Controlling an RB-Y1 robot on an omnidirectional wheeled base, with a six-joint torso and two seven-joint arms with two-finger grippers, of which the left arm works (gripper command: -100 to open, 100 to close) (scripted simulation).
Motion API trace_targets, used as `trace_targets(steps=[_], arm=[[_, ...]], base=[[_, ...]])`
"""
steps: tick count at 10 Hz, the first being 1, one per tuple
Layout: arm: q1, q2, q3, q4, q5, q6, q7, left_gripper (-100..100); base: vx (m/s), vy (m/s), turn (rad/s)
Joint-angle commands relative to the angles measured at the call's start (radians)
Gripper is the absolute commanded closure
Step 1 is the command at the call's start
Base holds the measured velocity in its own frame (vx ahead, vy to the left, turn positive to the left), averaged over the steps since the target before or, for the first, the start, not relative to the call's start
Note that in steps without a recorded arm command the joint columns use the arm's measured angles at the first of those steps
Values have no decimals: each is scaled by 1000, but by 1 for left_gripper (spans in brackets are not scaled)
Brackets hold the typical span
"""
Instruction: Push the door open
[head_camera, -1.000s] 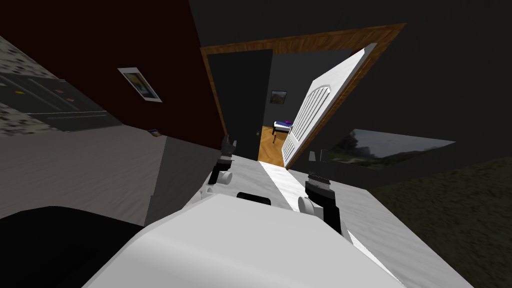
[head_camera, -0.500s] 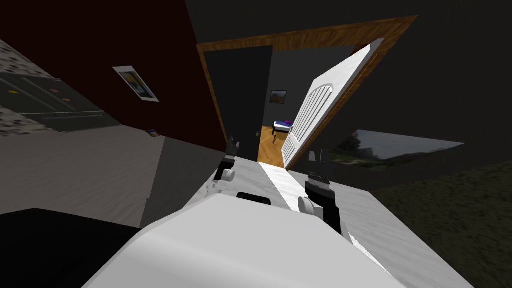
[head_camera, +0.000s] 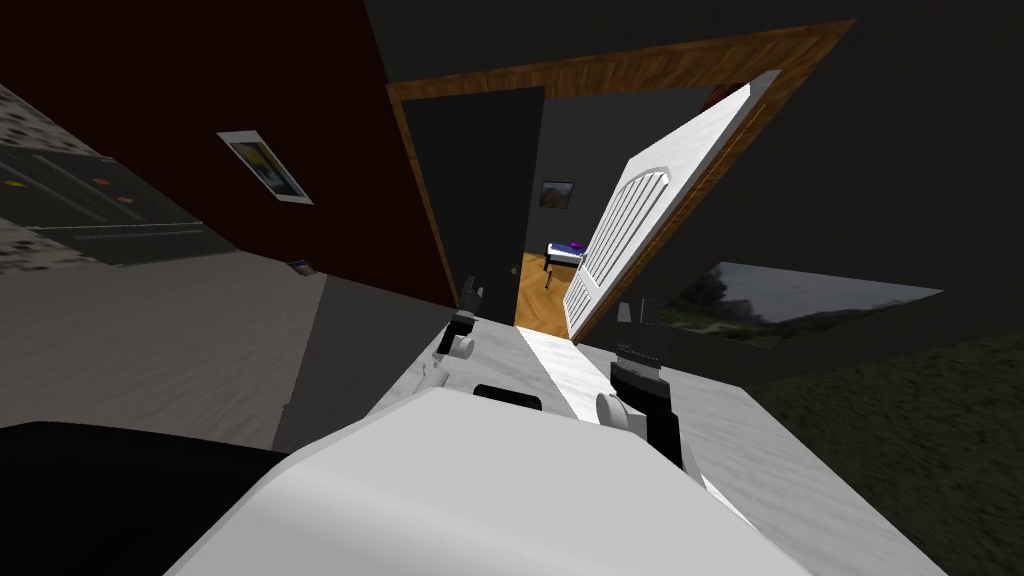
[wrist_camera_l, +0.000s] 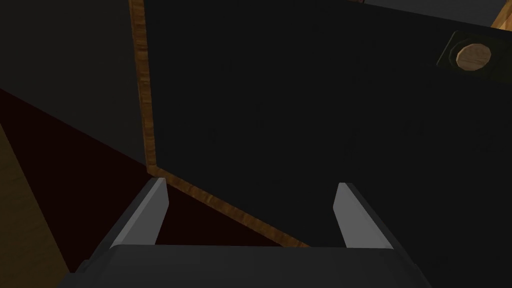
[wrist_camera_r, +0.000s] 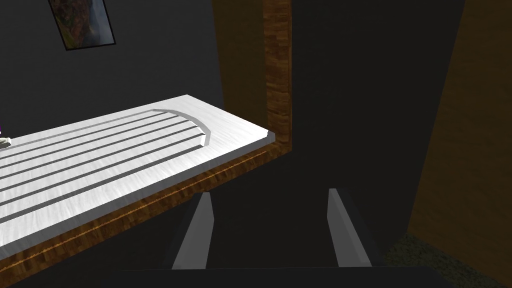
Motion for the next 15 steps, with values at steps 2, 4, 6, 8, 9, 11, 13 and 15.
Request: trace_targets(steps=[2,4,6,8,9,11,13,15], arm=[[-37,4,1,74,4,-5,-8,-100],[-60,6,1,122,7,-7,-14,-100],[-106,9,1,196,11,-11,-26,-100],[-129,10,1,245,14,-13,-31,-100],[-152,10,1,273,16,-15,-37,-100],[-175,11,1,322,18,-17,-43,-100],[-198,12,1,375,21,-19,-49,-100],[-221,12,1,416,23,-21,-54,-100]], base=[[60,-5,-1],[64,-10,-3],[59,-11,-4],[66,-5,-1],[85,-5,-7],[60,-1,-2],[53,-5,-1],[70,-12,-4]])
